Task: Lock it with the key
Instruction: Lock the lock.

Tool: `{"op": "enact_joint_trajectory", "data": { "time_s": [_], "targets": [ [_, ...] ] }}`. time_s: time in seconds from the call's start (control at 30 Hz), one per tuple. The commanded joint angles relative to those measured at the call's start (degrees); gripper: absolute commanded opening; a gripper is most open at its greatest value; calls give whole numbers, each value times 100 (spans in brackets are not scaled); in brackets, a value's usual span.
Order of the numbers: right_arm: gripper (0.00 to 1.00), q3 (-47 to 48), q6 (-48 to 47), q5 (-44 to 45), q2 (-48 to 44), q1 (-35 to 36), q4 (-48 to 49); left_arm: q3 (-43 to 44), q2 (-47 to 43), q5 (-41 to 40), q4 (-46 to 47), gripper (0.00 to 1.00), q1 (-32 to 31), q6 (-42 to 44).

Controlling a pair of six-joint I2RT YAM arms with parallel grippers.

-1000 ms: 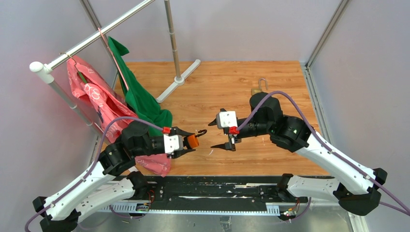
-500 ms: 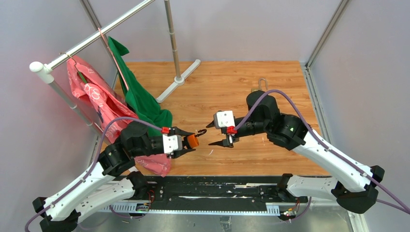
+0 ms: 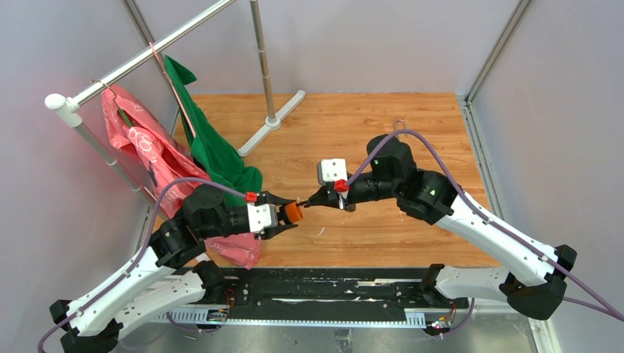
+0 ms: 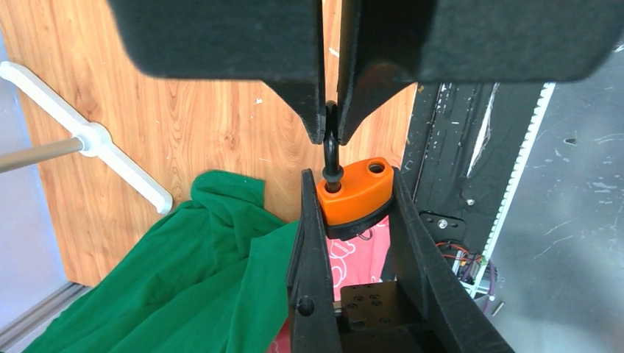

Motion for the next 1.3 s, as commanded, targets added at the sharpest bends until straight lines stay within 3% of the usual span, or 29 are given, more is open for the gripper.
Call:
{"op": "enact_joint_trajectory", "data": {
  "time_s": [0.0,0.37,0.87,1.27],
  "targets": [
    [0,-15,867,362,-69,-29,105,-26,-61,-442,481,0,50,90],
    [0,874,3505,625,741,-29,-244,-442,-91,-1735,1115,0,48,1152],
    [0,860,4216,565,754,-29,78,-598,-59,-2202,1468,0,48,1468],
    [0,206,4638,592,623,-34,1040,-545,-63,-1964,1692,0,50,1177]
  ]
}}
